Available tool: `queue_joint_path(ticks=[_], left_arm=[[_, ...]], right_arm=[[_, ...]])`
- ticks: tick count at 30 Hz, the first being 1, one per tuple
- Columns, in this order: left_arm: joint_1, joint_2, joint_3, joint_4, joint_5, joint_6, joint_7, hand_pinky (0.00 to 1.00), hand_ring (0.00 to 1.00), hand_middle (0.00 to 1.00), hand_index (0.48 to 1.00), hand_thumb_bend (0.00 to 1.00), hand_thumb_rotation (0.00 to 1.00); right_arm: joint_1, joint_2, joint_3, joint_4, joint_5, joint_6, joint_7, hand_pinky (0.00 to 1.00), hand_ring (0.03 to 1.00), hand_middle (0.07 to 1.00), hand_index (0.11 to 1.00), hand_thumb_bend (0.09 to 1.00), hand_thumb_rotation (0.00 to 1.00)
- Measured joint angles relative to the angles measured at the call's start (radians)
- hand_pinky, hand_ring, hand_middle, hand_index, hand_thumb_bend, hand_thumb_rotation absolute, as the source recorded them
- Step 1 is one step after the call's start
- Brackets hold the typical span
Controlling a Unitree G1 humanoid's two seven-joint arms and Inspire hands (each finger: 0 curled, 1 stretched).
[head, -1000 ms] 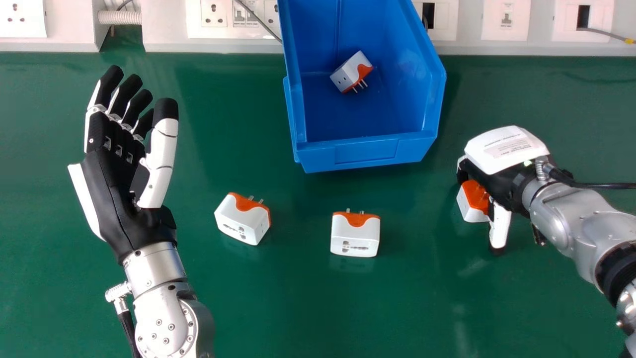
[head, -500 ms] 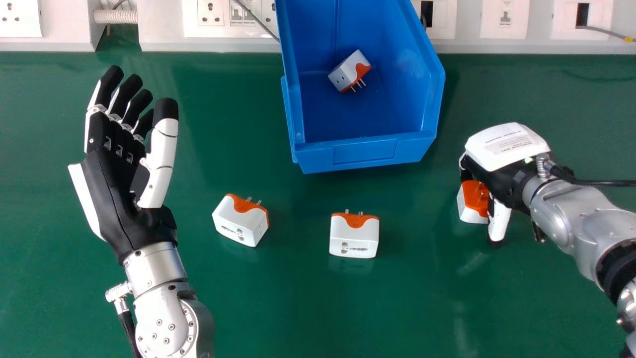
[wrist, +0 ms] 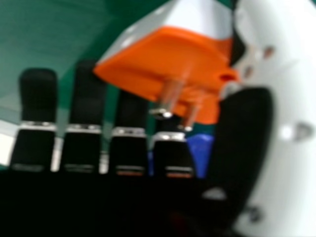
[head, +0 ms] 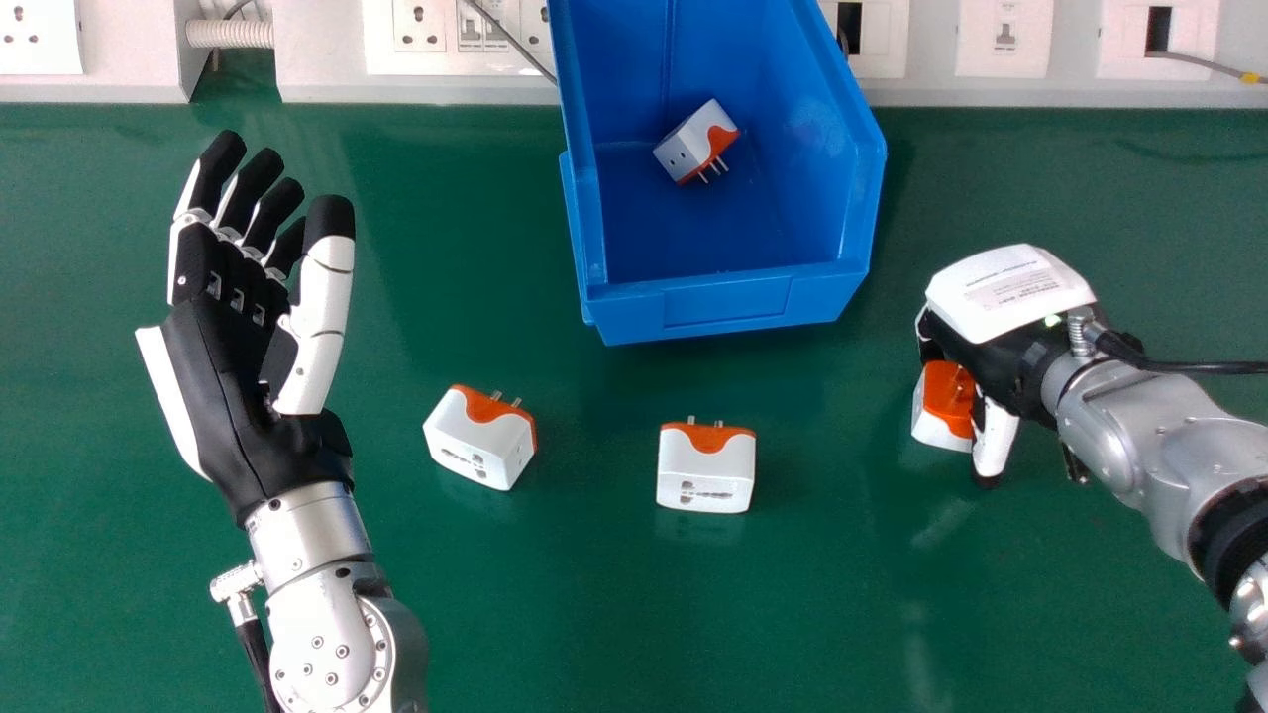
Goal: Pick all objects and put in blue box
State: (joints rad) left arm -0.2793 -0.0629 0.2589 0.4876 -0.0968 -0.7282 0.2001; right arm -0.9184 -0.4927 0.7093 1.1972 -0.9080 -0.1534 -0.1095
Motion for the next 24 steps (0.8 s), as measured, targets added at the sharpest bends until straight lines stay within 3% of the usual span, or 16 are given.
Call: queue_joint_path(ticks=[20, 24], left_arm=[[0.000, -0.001, 0.000, 0.000, 0.000, -0.001, 0.002, 0.77, 0.79, 0.81, 0.815, 0.70, 0.40], [0.000, -0.001, 0.000, 0.000, 0.000, -0.002, 0.002, 0.77, 0.79, 0.81, 0.815, 0.70, 0.40]], right_arm=[[0.011, -0.017, -0.035, -0.015, 0.032, -0.009, -0.001, 0.33, 0.437, 0.498, 0.561, 0.503, 0.00], [0.012, -0.024, -0.071, -0.044, 0.046, 0.002, -0.002, 0.33, 0.439, 0.499, 0.557, 0.502, 0.00]])
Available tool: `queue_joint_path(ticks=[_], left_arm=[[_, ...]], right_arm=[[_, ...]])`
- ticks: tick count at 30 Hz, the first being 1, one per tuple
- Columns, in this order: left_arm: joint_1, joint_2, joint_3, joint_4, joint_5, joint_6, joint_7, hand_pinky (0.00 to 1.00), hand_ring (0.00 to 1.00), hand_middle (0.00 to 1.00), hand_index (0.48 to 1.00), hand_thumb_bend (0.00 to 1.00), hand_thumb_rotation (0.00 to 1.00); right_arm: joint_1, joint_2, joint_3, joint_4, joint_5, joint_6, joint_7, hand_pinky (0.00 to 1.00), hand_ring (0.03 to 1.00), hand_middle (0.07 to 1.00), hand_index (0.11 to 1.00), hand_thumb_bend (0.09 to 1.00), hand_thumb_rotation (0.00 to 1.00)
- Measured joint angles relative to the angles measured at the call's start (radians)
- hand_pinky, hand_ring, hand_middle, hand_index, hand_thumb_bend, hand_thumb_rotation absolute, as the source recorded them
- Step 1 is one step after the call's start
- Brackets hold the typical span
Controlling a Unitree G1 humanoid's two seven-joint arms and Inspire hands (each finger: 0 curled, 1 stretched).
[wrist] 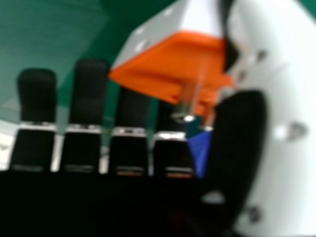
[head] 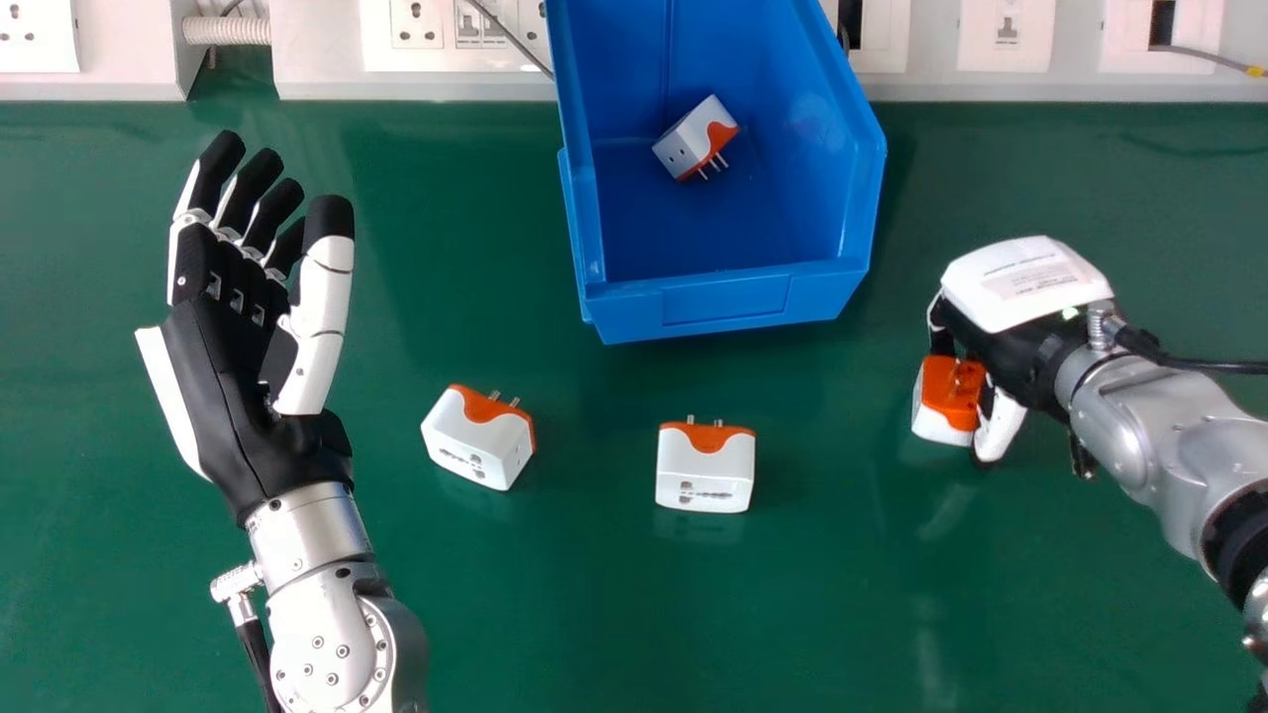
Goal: Pick all objects and put in blue box
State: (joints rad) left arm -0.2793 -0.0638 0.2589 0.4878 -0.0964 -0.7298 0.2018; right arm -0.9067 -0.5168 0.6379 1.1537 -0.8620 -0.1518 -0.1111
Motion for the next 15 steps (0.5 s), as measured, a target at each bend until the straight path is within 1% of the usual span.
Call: queue_joint_path(ticks=[3, 7, 11, 15], left_arm=[[0.000, 0.000, 0.000, 0.000, 0.000, 0.000, 0.000, 0.77, 0.79, 0.81, 0.815, 0.70, 0.40], [0.000, 0.000, 0.000, 0.000, 0.000, 0.000, 0.000, 0.77, 0.79, 0.81, 0.815, 0.70, 0.40], [0.000, 0.000, 0.000, 0.000, 0.001, 0.000, 0.000, 0.77, 0.79, 0.81, 0.815, 0.70, 0.40], [0.000, 0.000, 0.000, 0.000, 0.007, 0.000, 0.002, 0.77, 0.79, 0.81, 0.815, 0.70, 0.40]], right_arm=[[0.000, -0.010, -0.032, -0.040, 0.025, -0.003, 0.000, 0.32, 0.437, 0.496, 0.557, 0.500, 0.00], [0.001, -0.037, -0.069, -0.096, 0.035, 0.004, 0.015, 0.30, 0.424, 0.485, 0.550, 0.503, 0.00], [0.005, -0.081, -0.115, -0.197, 0.058, 0.031, 0.100, 0.30, 0.412, 0.479, 0.548, 0.504, 0.00], [0.030, -0.122, -0.163, -0.341, 0.083, 0.065, 0.197, 0.31, 0.410, 0.479, 0.542, 0.507, 0.00]])
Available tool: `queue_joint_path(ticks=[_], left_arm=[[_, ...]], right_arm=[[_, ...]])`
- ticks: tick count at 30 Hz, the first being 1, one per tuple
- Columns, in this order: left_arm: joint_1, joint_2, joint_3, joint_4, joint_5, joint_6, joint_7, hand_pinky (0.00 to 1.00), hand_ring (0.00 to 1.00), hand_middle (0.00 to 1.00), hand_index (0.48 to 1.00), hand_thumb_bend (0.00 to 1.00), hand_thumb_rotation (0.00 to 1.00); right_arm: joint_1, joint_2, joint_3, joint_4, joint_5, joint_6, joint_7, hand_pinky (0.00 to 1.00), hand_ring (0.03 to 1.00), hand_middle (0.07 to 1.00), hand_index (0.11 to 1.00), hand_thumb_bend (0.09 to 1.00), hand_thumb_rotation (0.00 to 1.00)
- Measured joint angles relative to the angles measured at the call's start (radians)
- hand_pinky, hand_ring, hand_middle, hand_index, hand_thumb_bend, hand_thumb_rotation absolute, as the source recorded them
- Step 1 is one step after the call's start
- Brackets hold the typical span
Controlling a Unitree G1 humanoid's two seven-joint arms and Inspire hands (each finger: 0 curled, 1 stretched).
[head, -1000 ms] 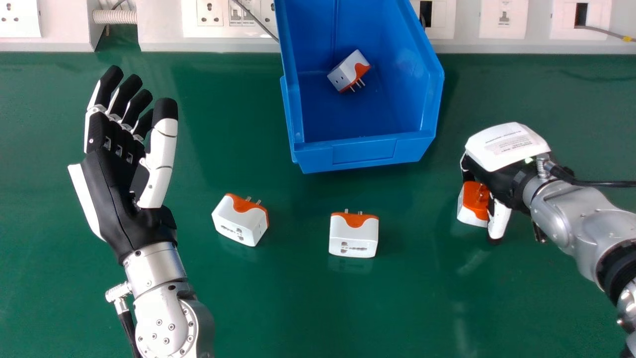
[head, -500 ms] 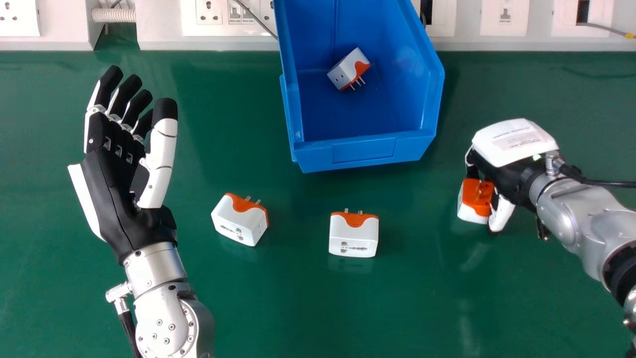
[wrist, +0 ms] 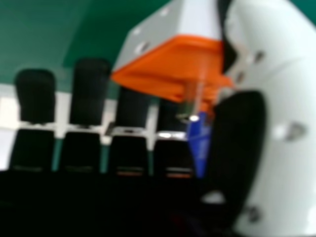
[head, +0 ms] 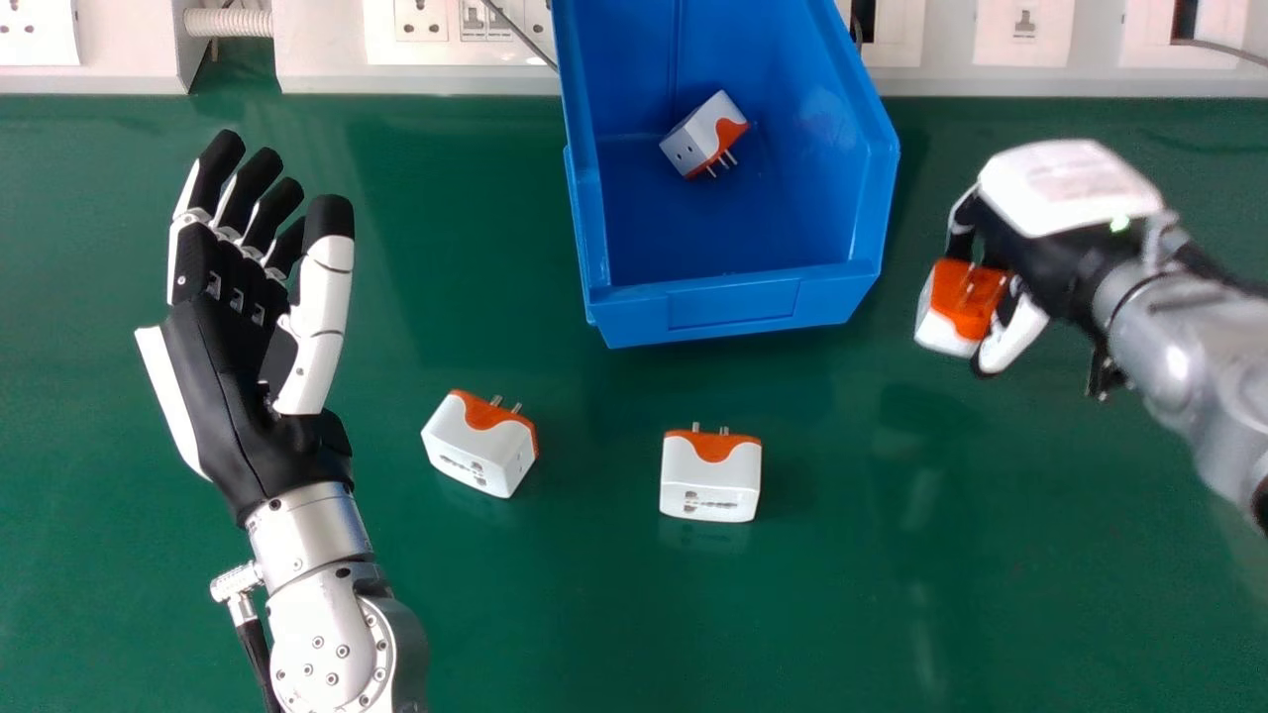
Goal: Pick all objects and put in blue box
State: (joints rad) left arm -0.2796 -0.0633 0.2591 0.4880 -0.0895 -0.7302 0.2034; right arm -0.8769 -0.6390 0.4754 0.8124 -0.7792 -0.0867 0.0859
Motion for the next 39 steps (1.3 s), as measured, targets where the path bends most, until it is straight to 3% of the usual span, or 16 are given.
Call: queue_joint_path(ticks=[6, 15, 27, 33, 39], left_arm=[[0.000, 0.000, 0.000, 0.000, 0.001, 0.000, 0.000, 0.77, 0.79, 0.81, 0.815, 0.70, 0.40], [0.000, 0.001, 0.000, 0.000, 0.001, 0.000, -0.001, 0.77, 0.79, 0.81, 0.815, 0.69, 0.40], [-0.002, 0.003, 0.000, 0.007, 0.001, -0.002, -0.005, 0.78, 0.80, 0.81, 0.814, 0.69, 0.39], [-0.002, 0.003, 0.001, 0.007, 0.003, -0.002, -0.003, 0.78, 0.80, 0.81, 0.814, 0.69, 0.39], [-0.001, 0.003, 0.001, 0.007, 0.010, -0.003, 0.000, 0.77, 0.80, 0.81, 0.814, 0.69, 0.40]], right_arm=[[0.079, -0.029, -0.067, -0.209, 0.041, 0.037, 0.088, 0.33, 0.415, 0.481, 0.530, 0.508, 0.00], [0.110, -0.033, -0.076, -0.283, 0.032, 0.049, 0.140, 0.34, 0.424, 0.489, 0.520, 0.506, 0.00], [0.171, -0.031, -0.123, -0.691, 0.051, 0.075, 0.306, 0.34, 0.431, 0.499, 0.511, 0.502, 0.00], [0.160, 0.008, -0.125, -0.733, 0.055, 0.018, 0.305, 0.34, 0.428, 0.499, 0.514, 0.501, 0.00], [0.062, 0.078, -0.109, -0.582, 0.035, -0.073, 0.231, 0.24, 0.414, 0.489, 0.502, 0.509, 0.00]])
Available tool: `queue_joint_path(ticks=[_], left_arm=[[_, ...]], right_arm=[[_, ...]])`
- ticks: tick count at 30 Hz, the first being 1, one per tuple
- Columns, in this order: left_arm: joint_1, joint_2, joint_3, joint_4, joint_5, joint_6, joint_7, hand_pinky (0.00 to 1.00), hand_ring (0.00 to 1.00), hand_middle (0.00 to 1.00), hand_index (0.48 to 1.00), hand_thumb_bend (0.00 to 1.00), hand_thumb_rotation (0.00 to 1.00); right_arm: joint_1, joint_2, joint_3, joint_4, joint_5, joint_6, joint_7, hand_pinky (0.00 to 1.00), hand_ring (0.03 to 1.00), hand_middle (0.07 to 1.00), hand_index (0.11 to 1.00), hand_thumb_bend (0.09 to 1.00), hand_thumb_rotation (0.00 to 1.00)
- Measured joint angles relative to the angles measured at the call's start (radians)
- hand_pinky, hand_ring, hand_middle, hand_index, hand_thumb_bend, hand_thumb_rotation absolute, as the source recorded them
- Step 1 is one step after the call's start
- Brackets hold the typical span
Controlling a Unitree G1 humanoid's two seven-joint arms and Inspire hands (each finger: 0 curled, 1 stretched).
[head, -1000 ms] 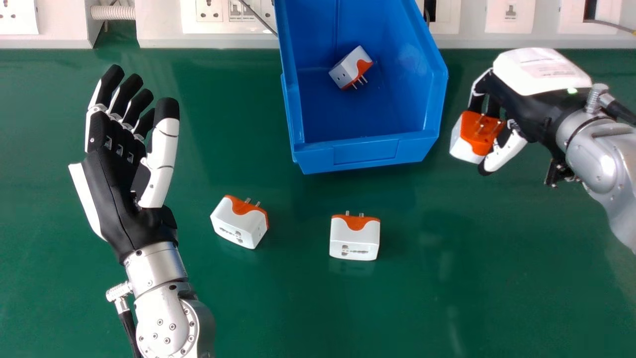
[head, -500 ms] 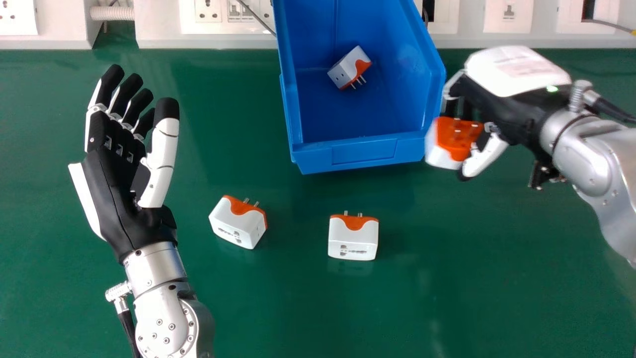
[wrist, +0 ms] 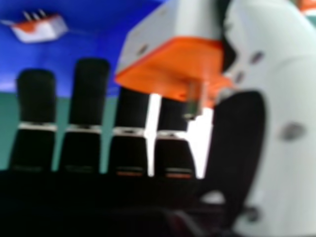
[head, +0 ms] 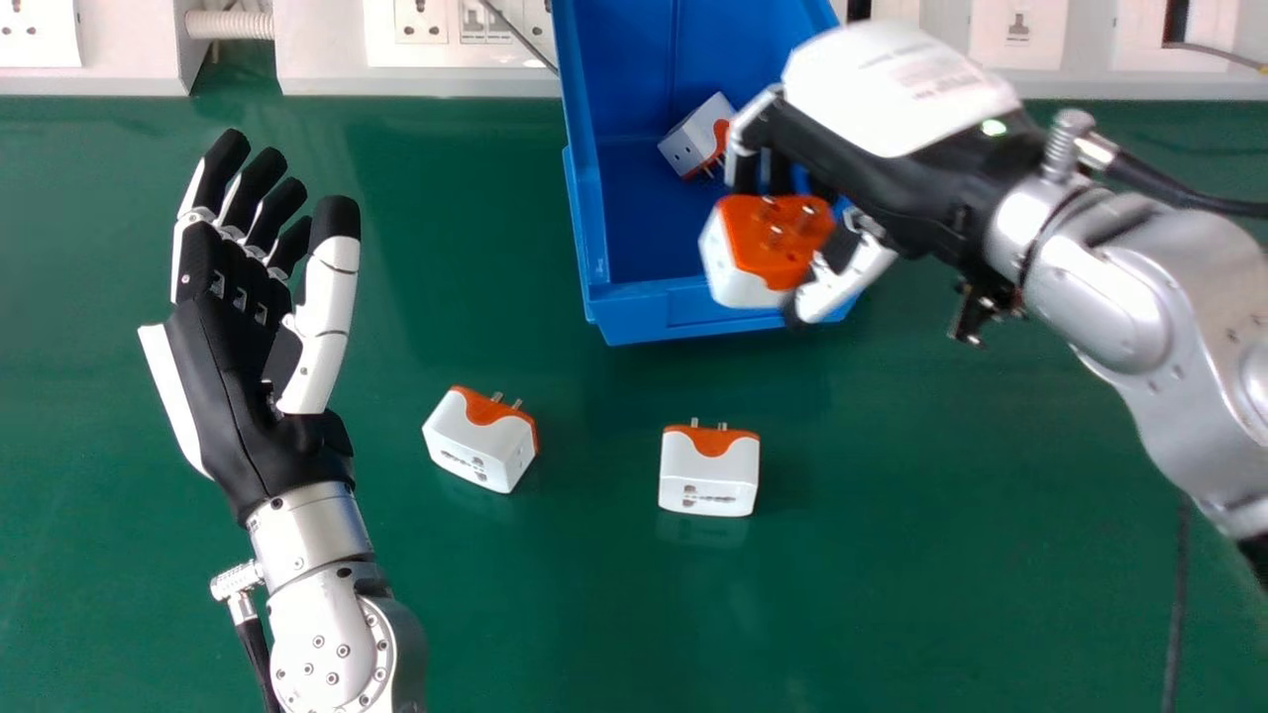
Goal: Pick all objects and put in blue box
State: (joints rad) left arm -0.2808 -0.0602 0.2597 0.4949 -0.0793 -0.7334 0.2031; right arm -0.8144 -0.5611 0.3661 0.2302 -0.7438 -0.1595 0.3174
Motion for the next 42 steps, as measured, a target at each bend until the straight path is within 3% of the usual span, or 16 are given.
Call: queue_joint_path(ticks=[3, 6, 16, 24, 42], left_arm=[[0.000, -0.001, 0.000, 0.000, 0.002, 0.000, 0.004, 0.77, 0.80, 0.81, 0.814, 0.69, 0.40], [0.000, 0.000, 0.001, 0.000, 0.003, 0.000, 0.017, 0.77, 0.80, 0.81, 0.814, 0.69, 0.40], [-0.006, -0.001, 0.000, 0.003, 0.021, 0.001, 0.041, 0.77, 0.80, 0.81, 0.812, 0.70, 0.41], [-0.006, -0.001, -0.001, 0.005, 0.022, 0.000, 0.042, 0.76, 0.80, 0.80, 0.811, 0.70, 0.41], [-0.006, 0.003, 0.000, 0.006, 0.021, 0.000, 0.038, 0.77, 0.80, 0.80, 0.810, 0.70, 0.41]], right_arm=[[-0.061, 0.029, 0.027, 0.118, -0.043, -0.008, -0.030, 0.24, 0.414, 0.489, 0.502, 0.509, 0.00], [-0.105, 0.062, 0.044, 0.217, -0.057, -0.017, -0.060, 0.24, 0.404, 0.483, 0.506, 0.510, 0.00], [-0.298, 0.160, 0.150, 0.666, -0.171, -0.079, -0.350, 0.29, 0.405, 0.491, 0.515, 0.511, 0.00], [-0.387, 0.245, 0.263, 0.941, -0.248, -0.075, -0.565, 0.31, 0.408, 0.491, 0.524, 0.508, 0.00], [-0.472, 0.286, 0.413, 1.071, -0.332, -0.105, -0.862, 0.34, 0.458, 0.498, 0.493, 0.502, 0.00]])
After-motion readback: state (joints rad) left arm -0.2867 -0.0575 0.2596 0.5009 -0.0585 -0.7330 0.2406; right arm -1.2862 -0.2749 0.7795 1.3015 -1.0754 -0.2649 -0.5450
